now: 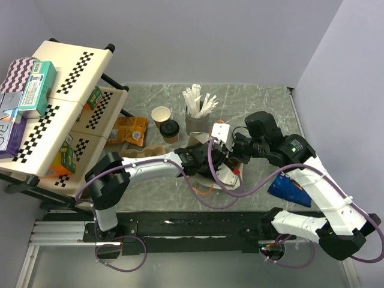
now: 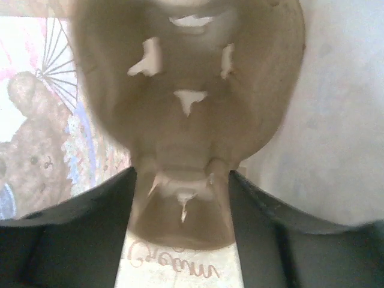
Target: Pack the takeout coffee
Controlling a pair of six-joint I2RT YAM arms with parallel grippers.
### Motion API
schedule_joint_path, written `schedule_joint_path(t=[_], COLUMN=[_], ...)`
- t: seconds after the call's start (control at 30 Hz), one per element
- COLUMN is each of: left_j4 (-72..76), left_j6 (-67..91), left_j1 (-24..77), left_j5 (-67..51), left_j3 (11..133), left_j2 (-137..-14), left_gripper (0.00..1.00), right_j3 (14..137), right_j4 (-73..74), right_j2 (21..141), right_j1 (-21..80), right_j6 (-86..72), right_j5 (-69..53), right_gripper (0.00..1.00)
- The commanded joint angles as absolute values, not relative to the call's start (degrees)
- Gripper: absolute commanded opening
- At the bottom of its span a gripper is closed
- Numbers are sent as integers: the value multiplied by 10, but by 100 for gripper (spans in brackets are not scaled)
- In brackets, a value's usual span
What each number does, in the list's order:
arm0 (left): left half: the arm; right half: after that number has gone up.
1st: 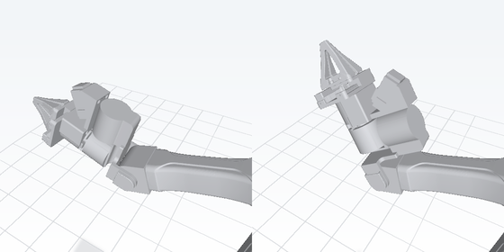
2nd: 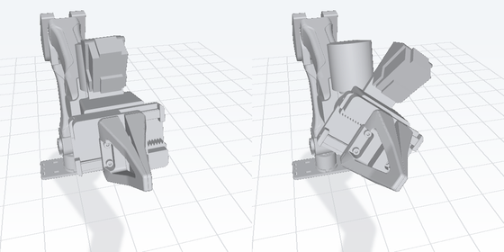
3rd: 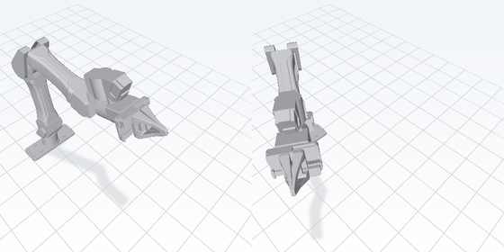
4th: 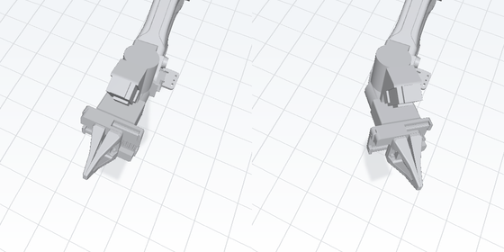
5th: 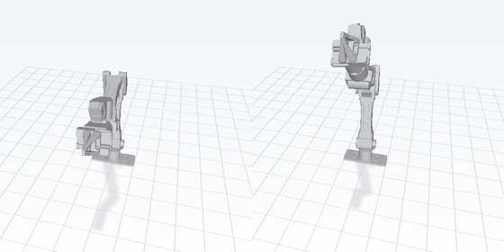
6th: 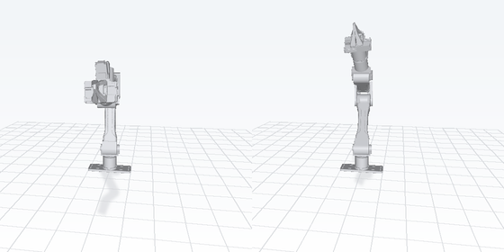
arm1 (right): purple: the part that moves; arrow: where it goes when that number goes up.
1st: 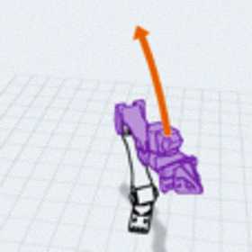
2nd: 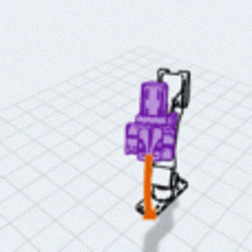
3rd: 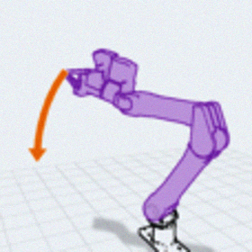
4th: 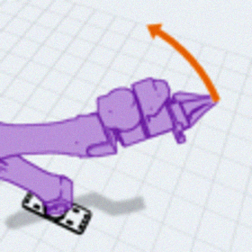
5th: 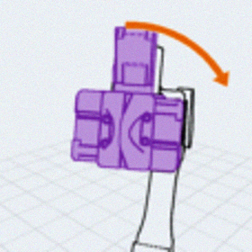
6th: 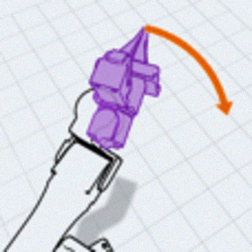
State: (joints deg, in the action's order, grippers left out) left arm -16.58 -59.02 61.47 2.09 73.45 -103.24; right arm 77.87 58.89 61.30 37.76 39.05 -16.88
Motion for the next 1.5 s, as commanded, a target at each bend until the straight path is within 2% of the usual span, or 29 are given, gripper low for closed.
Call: schedule_joint_path(t=[0.0, 0.03, 0.13, 0.47, 0.53, 0.83, 1.07, 1.3, 1.47], left_j4=[-184, -178, -153, -161, -160, -118, -100, -98, -79], left_j6=[-563, -555, -527, -461, -456, -461, -421, -362, -306], left_j1=[606, 601, 598, 579, 575, 549, 526, 513, 505], left_j5=[4, 4, -23, -118, -141, -262, -333, -387, -382], left_j3=[718, 714, 707, 697, 687, 633, 635, 688, 724], left_j2=[-1027, -1017, -991, -926, -915, -856, -837, -805, -775], left_gripper=[74, 81, 89, 94, 99, 100, 100, 99, 99], right_j3=[781, 778, 779, 765, 759, 722, 701, 701, 715], right_j4=[534, 530, 525, 513, 505, 484, 475, 469, 466], right_j2=[588, 587, 590, 586, 583, 577, 573, 576, 586], right_j1=[398, 398, 397, 398, 398, 396, 387, 360, 352], right_j6=[383, 383, 380, 386, 382, 384, 380, 354, 355], right_j5=[-223, -216, -216, -188, -183, -150, -134, -144, -135], right_gripper=[0, 0, 0, 0, 0, 0, 0, 0, 0])
